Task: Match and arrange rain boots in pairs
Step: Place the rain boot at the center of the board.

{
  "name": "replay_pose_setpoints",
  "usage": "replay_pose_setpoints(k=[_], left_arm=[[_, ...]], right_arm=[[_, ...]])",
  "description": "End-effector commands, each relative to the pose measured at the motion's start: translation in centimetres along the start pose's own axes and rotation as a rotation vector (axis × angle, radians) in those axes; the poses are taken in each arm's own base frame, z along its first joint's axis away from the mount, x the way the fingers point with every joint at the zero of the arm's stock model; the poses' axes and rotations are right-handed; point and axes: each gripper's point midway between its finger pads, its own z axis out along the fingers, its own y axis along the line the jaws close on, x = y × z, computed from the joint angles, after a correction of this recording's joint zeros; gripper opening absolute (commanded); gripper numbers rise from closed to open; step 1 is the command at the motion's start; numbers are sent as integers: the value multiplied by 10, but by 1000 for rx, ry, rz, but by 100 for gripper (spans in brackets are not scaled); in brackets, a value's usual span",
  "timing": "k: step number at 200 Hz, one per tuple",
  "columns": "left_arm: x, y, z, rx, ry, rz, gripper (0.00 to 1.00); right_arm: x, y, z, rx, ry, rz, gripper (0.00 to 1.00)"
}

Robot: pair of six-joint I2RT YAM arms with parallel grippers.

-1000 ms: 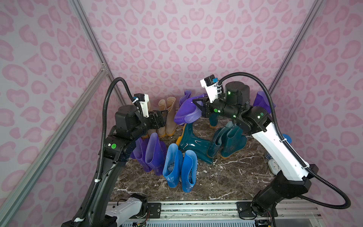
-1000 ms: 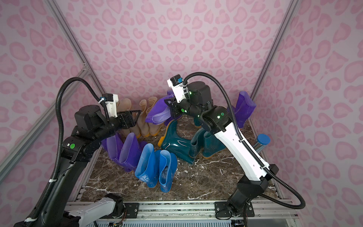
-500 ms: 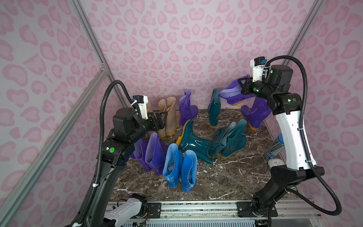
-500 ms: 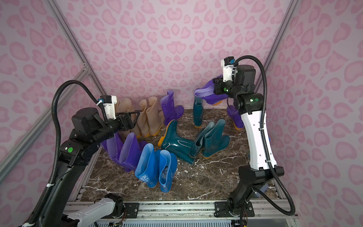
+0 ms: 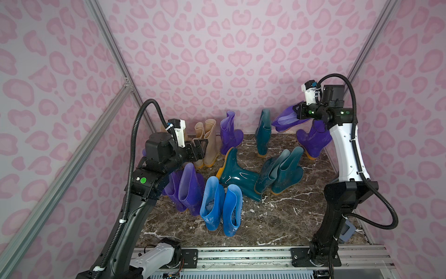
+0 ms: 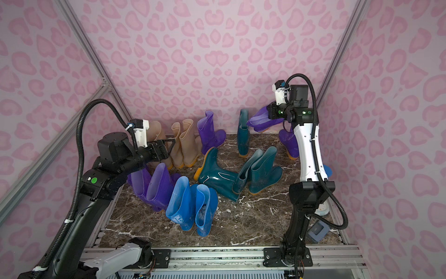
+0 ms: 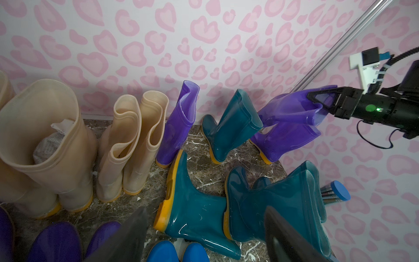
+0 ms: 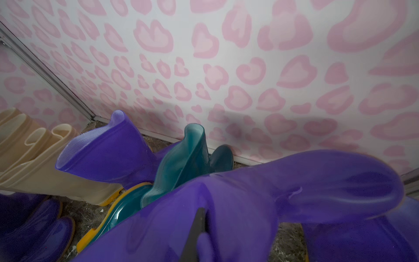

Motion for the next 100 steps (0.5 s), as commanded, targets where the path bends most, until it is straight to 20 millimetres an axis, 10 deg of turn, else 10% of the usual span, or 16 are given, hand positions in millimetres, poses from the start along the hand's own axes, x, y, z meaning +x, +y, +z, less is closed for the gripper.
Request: replay_pose_setpoints(k=[1,100], left_arm=[[-7,-3,3,13,-17,2,82],[-5,1,36,8,32,-16,81]], right_arm=[[3,-11,14,20,-2,-77,0],[103,-47,100,-74,266,-49,1]])
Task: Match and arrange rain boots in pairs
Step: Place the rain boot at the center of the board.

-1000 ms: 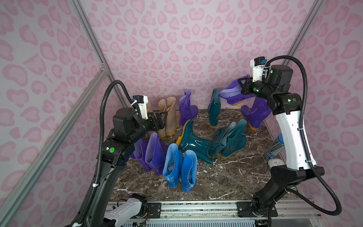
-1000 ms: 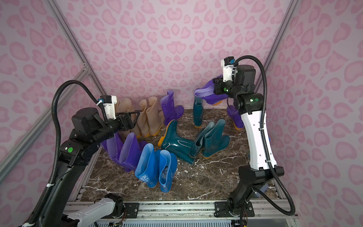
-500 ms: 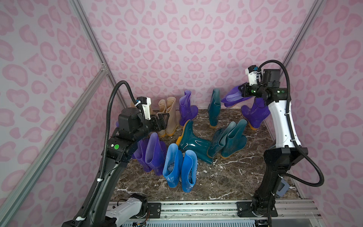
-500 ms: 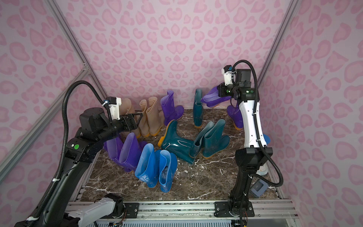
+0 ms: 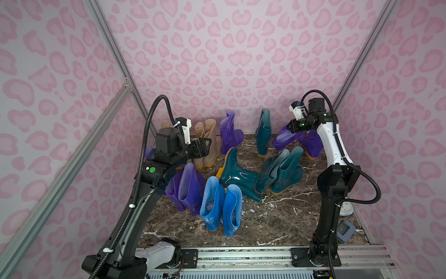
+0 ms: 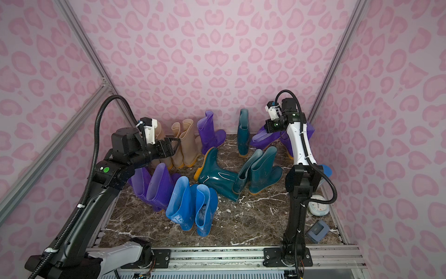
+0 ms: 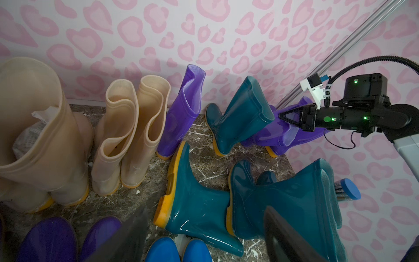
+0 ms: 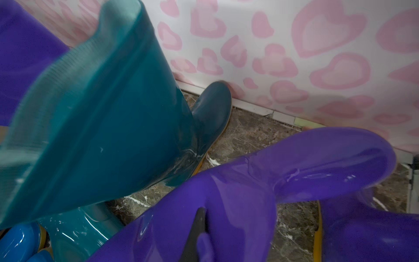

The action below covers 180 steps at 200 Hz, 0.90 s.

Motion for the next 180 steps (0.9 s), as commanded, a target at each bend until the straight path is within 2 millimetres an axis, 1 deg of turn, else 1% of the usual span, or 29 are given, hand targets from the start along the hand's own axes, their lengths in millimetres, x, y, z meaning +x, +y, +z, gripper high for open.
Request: replay_pose_setpoints(k=[1,13,22,23,24,29,32,33,34,39,44,55,64,73,78,82,92,102,111,117,119,122,136,153,162,180], left_arm=[[-18,-9,1,30,-50,6,81],[-18,-8,4,29,-46,2,81],[-17,-8,7,31,-40,-1,81],[-17,-8,8,30,-39,-1,81],[-16,-8,8,30,-38,-1,81],[-16,-7,9,31,-35,-1,81],[-16,-8,10,32,-33,-2,81],[-16,-7,10,32,-32,-2,81],[-16,-7,11,31,-31,-2,81],[-16,-7,12,30,-29,-2,81],[-15,-7,13,31,-24,-3,81],[-15,-6,14,28,-20,-2,81],[-14,-6,15,25,-20,-1,81],[-14,-6,15,24,-20,-1,81],[-15,-6,14,24,-21,0,81],[-15,-6,14,23,-22,1,81],[-15,-5,13,22,-25,1,81],[-14,-5,13,22,-22,0,81],[-14,-5,13,22,-24,-1,81],[-14,-6,12,24,-23,0,81],[-14,-6,12,26,-24,0,81],[-14,-7,11,28,-24,1,81],[-15,-7,9,29,-28,2,81],[-16,-9,6,33,-36,5,82],[-17,-9,4,36,-40,9,82],[-17,-11,0,41,-46,19,82]], right_arm=[[-5,-5,12,-9,-26,-49,1],[-1,-9,21,-6,-13,-41,6],[-2,-11,21,1,-14,-42,12],[4,-14,29,0,1,-33,13],[5,-15,31,0,5,-31,14],[7,-17,35,5,11,-26,17],[7,-18,36,9,11,-25,21],[8,-20,37,14,14,-22,24],[8,-20,37,14,14,-22,24],[9,-23,40,24,15,-15,36],[8,-26,42,38,12,-9,41],[7,-34,46,68,5,8,45],[2,-39,46,94,-10,26,56],[-5,-48,43,138,-38,62,60],[-9,-47,42,140,-49,66,62],[-13,-47,40,145,-60,76,66],[-22,-45,34,141,-95,99,71],[-32,-35,27,125,-123,88,77],[-46,-27,15,142,-165,93,79],[-52,-22,13,148,-183,97,81],[-58,-20,5,156,-204,95,81],[-62,-17,-1,166,-220,98,82],[-77,-7,-16,205,-274,100,86],[-89,-5,-34,277,-321,119,89],[-93,-9,-46,310,-346,154,89],[-91,-9,-60,333,-369,218,89]])
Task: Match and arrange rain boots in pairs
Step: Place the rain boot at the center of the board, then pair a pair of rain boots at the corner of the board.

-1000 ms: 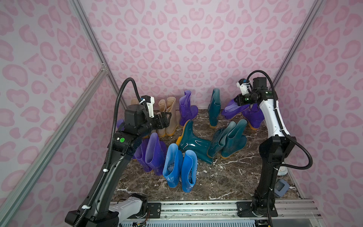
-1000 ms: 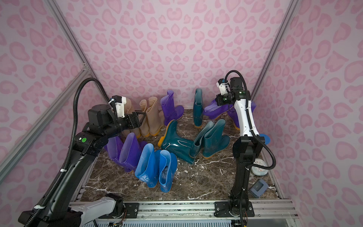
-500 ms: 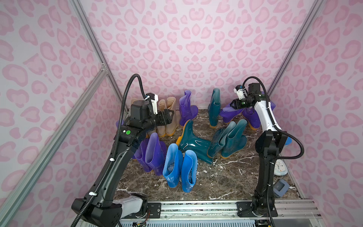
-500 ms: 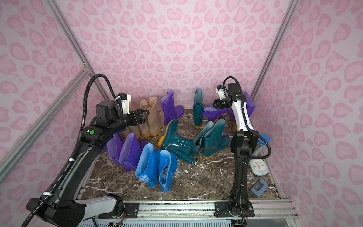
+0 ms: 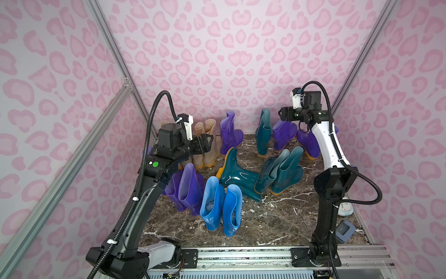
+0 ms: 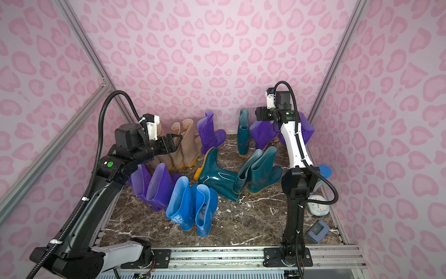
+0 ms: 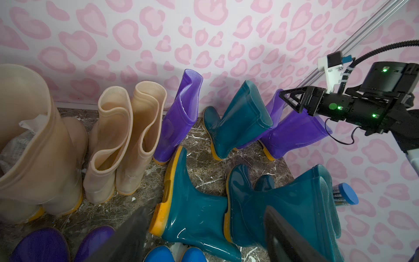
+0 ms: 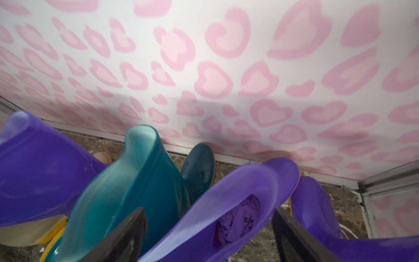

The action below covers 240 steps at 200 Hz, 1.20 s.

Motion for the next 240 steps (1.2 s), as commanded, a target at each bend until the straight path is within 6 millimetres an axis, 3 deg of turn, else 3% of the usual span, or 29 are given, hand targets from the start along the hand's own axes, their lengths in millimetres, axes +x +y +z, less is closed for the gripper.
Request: replay_pose_setpoints(k=[1,9,26,30,47,92,126,151,173,184,188,198,211,240], left_arm=[[-6,-6,-5,23,-27,22,82],[-5,-6,-5,25,-25,22,82],[-5,-10,-4,55,-31,8,82],[6,-6,2,55,-6,-1,82],[17,-5,12,75,30,-19,82],[30,-14,33,158,97,-55,81],[33,-10,38,150,96,-46,81],[35,-9,39,150,95,-46,82],[38,-8,42,154,98,-55,82],[39,-7,43,150,99,-54,82],[40,-6,43,149,100,-54,82],[40,-6,43,146,99,-51,82],[39,-7,42,148,96,-46,82],[37,-8,39,152,89,-43,83]], right_arm=[[-6,-20,-11,123,-42,113,89],[-2,-21,-16,151,-45,143,89],[17,-3,-23,142,-33,145,89],[23,2,-24,137,-29,145,89],[37,17,-30,110,-43,172,90],[71,12,-23,160,24,242,90],[76,19,1,114,54,233,90],[67,23,18,89,73,213,91],[70,3,29,184,86,242,89],[76,-1,35,206,109,253,75],[78,-2,36,210,117,252,65],[81,-6,38,224,136,256,27],[79,-14,34,259,140,239,0],[64,-46,15,278,120,200,0]])
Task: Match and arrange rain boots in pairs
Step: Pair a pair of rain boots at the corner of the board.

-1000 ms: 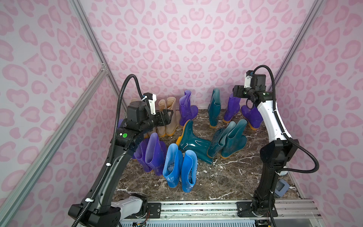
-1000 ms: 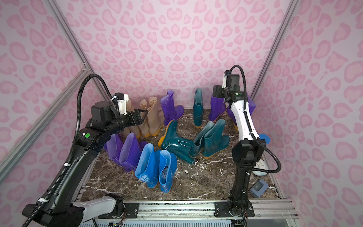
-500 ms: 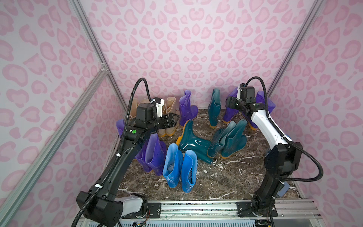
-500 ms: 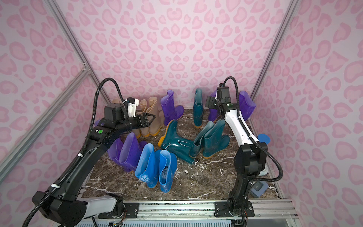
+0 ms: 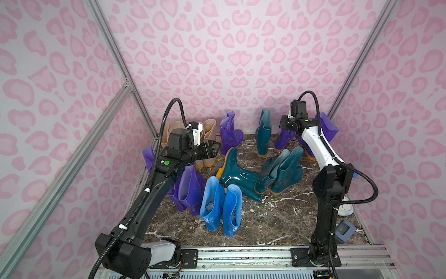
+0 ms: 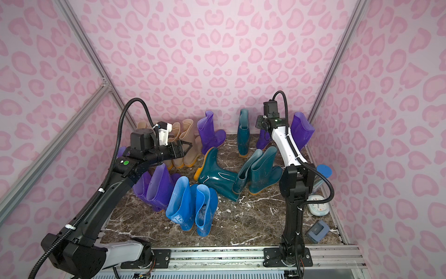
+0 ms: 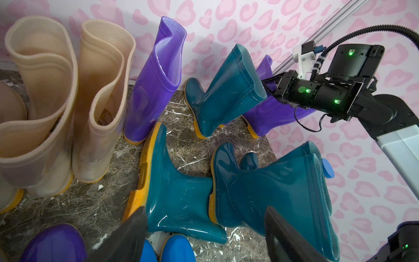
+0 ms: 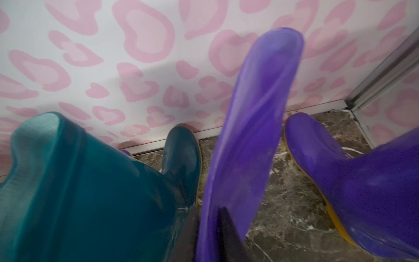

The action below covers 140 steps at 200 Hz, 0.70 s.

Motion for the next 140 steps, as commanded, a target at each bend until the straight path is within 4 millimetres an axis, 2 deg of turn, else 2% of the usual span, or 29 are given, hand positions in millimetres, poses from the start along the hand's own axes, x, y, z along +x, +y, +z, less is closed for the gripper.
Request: replay_pose_setpoints(k=[1,19,48,64,105,140], left_arm=[[-11,-9,-4,33,-45,29,83],[-13,-10,-5,34,-51,37,83],[-16,-13,-4,42,-48,36,82],[-16,-13,-3,46,-44,28,82],[-18,-17,-5,63,-48,13,82],[-19,-19,-8,61,-51,10,82]], right_arm=[[-13,-31,-9,38,-9,-30,0],[-14,-58,-12,49,18,-33,0],[-1,-84,-8,69,79,-42,0],[-9,-101,-12,132,54,-26,0],[-37,-123,-28,245,-45,-39,0],[-37,-135,-34,304,-43,-52,0]])
